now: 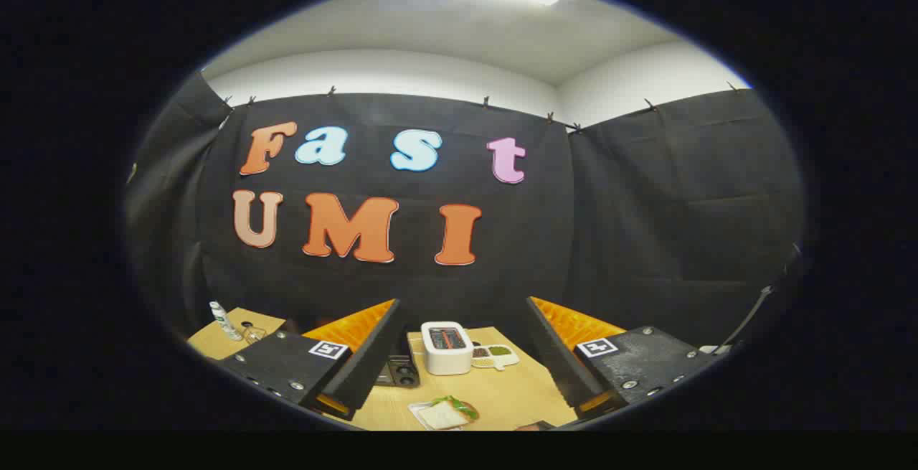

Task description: Open the toaster oven, put the food inside, and close the toaster oven door.

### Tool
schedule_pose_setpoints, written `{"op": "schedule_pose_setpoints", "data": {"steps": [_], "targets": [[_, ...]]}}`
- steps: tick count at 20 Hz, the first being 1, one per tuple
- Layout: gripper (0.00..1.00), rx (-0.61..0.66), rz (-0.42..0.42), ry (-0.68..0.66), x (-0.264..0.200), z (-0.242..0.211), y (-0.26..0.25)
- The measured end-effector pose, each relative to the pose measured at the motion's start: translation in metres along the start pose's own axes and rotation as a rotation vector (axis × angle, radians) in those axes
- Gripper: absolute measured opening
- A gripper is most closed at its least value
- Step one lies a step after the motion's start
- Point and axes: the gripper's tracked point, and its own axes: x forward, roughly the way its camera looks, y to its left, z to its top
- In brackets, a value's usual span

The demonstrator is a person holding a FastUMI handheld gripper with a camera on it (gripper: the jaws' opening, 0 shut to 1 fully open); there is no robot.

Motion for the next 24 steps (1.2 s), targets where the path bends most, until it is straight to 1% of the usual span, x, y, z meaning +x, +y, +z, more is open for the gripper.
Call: {"op": "schedule_pose_setpoints", "data": {"steps": [3, 10, 17, 24], "targets": [[1.00, 0.011, -0.016, 0.021, 0.002, -0.005, -0.004], [0.99, 0.103, -0.029, 0.025, 0.008, -0.007, -0.016], [1.00, 0.117, -0.042, 0.044, 0.008, -0.013, -0.022], [1.00, 0.118, -0.072, 0.050, 0.007, -0.017, -0.025]]}}
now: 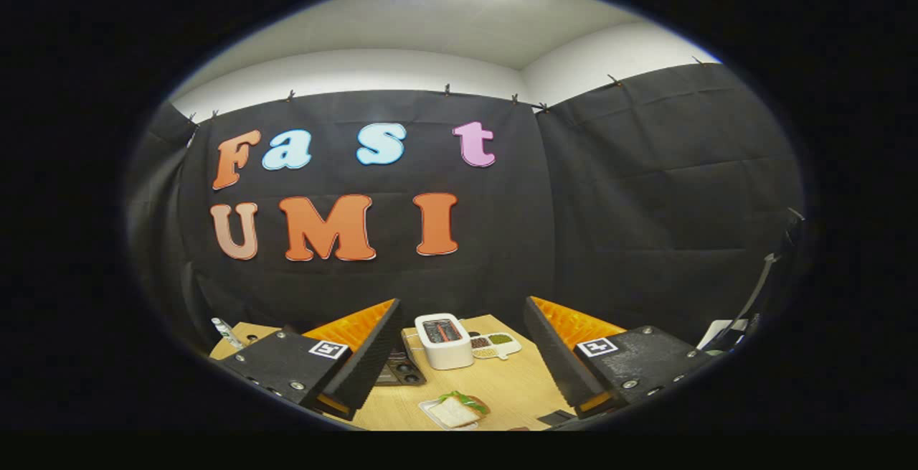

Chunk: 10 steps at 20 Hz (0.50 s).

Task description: Open the toaster oven, put the food inside, and close the toaster oven door.

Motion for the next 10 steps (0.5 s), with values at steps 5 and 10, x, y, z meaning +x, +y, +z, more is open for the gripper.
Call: {"op": "schedule_pose_setpoints", "data": {"steps": [5, 10], "targets": [[0.99, -0.014, 0.021, 0.001, 0.010, -0.009, 0.031], [0.99, 0.013, 0.152, 0.025, 0.035, -0.031, 0.116]]}}
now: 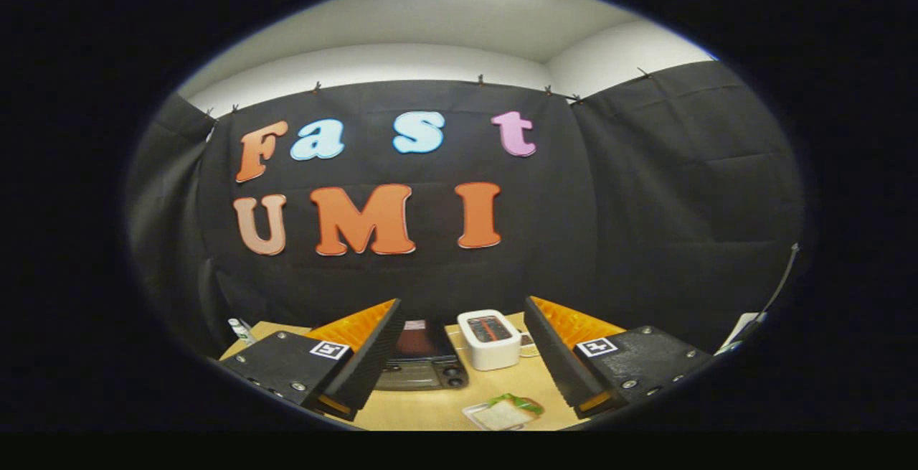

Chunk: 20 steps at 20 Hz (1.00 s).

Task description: Open the toaster oven, put the food inside, and close the toaster oven door.

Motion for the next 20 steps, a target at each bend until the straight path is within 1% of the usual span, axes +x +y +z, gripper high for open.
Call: {"op": "schedule_pose_setpoints", "data": {"steps": [4, 7, 10, 13, 15, 17, 20], "targets": [[0.99, -0.024, 0.096, 0.023, 0.033, -0.028, 0.065], [0.99, -0.038, 0.123, 0.017, 0.062, -0.048, 0.104], [0.99, -0.010, 0.154, 0.081, 0.087, -0.084, 0.140], [0.99, -0.053, 0.154, 0.128, 0.116, -0.120, 0.159], [0.99, -0.112, 0.142, 0.185, 0.129, -0.152, 0.165], [0.99, -0.151, 0.111, 0.247, 0.138, -0.182, 0.166], [1.00, -0.136, 0.126, 0.353, 0.140, -0.222, 0.177]]}}
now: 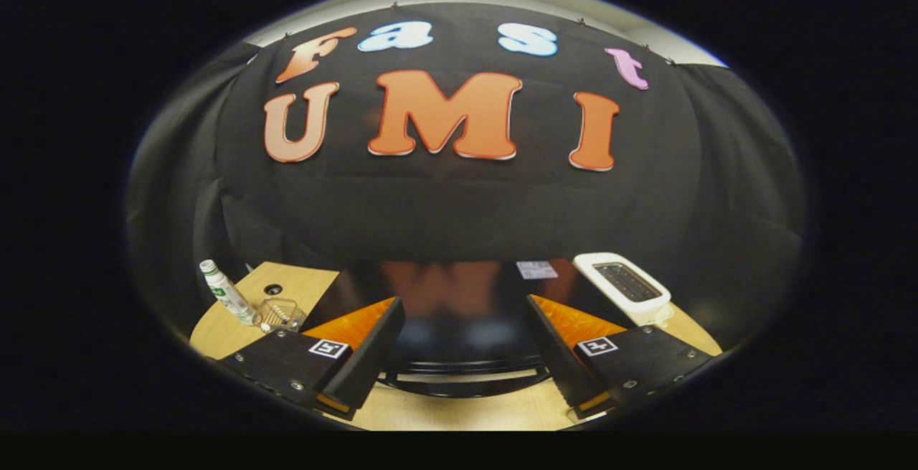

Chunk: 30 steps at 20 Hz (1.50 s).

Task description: Open the toaster oven, put the food inside, and close the toaster oven door.

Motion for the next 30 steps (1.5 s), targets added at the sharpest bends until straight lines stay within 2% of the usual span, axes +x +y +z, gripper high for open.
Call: {"op": "schedule_pose_setpoints", "data": {"steps": [3, 5, 13, 15, 18, 23, 30], "targets": [[1.00, -0.014, 0.002, 0.088, 0.002, -0.029, 0.001], [1.00, 0.047, 0.004, 0.088, 0.000, -0.025, 0.000], [1.00, 0.016, 0.062, 0.084, -0.035, -0.046, 0.011], [1.00, -0.035, 0.052, 0.067, -0.046, -0.053, 0.008], [1.00, -0.007, 0.044, 0.062, -0.067, -0.062, 0.006], [1.00, 0.003, 0.055, 0.102, -0.101, -0.096, 0.004], [1.00, 0.007, 0.071, 0.243, -0.136, -0.175, 0.004]]}}
